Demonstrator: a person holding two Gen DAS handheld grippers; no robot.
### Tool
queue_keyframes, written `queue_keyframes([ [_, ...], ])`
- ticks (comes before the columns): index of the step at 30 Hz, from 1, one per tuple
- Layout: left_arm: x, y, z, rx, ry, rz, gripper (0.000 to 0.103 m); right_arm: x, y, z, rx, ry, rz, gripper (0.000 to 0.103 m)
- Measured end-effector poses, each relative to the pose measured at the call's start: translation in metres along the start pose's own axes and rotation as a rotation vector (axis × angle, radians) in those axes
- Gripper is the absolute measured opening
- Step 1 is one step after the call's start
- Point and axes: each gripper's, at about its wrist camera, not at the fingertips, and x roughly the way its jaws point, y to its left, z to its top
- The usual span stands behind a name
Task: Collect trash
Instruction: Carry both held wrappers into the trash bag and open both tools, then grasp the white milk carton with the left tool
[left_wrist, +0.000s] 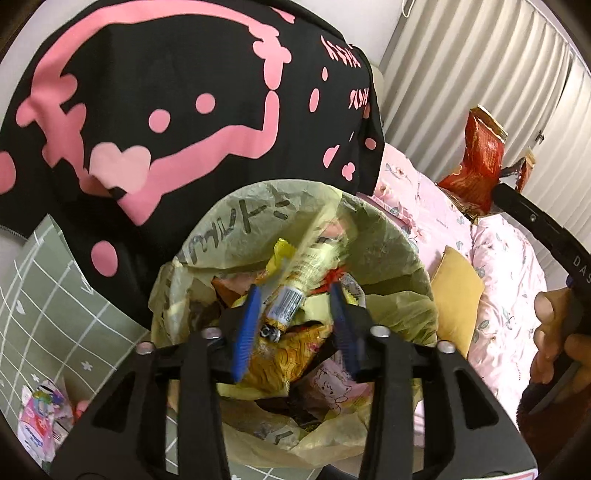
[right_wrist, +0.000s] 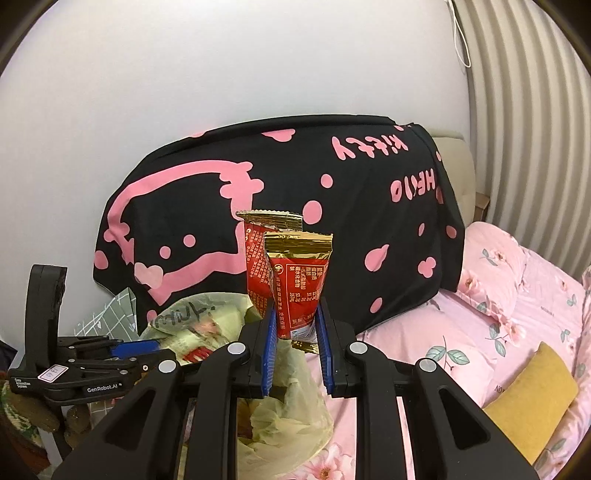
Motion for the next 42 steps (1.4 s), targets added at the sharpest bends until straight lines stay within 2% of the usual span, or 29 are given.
queue_keyframes([
  [4,-0.003,0.001,-0.001,-0.009,-0.013,-0.004,0.051,0.002,-0.001,0.0,-0.003,0.006,0.008,0.02],
  [11,-0.035,0.013,-0.001,-0.055,-0.108,-0.009,0.057,0.006,0.016,0.002,-0.032,0.008,0.055,0.02],
  [15,-0.063,0.039,-0.007,-0.118,-0.179,0.038,0.057,0.013,0.039,0.003,-0.063,0.014,0.108,0.02],
  [18,-0.077,0.062,-0.018,-0.178,-0.203,0.08,0.057,0.028,0.058,-0.003,-0.078,0.052,0.169,0.02],
  [21,-0.091,0.091,-0.038,-0.241,-0.209,0.14,0.057,0.055,0.071,-0.022,-0.065,0.137,0.206,0.02],
  [27,-0.123,0.151,-0.094,-0.368,-0.197,0.263,0.057,0.106,0.083,-0.067,-0.094,0.317,0.137,0.02],
  [30,-0.136,0.18,-0.124,-0.439,-0.185,0.305,0.057,0.115,0.083,-0.076,-0.082,0.368,0.118,0.02],
  [34,-0.151,0.207,-0.159,-0.49,-0.172,0.355,0.057,0.106,0.086,-0.076,-0.08,0.35,0.098,0.021],
  [36,-0.156,0.219,-0.175,-0.494,-0.173,0.375,0.057,0.095,0.09,-0.075,-0.081,0.327,0.094,0.037],
  [37,-0.159,0.224,-0.182,-0.497,-0.176,0.378,0.058,0.091,0.091,-0.075,-0.079,0.317,0.096,0.039],
  [42,-0.168,0.25,-0.207,-0.528,-0.187,0.401,0.058,0.064,0.105,-0.081,-0.097,0.272,0.078,0.041],
])
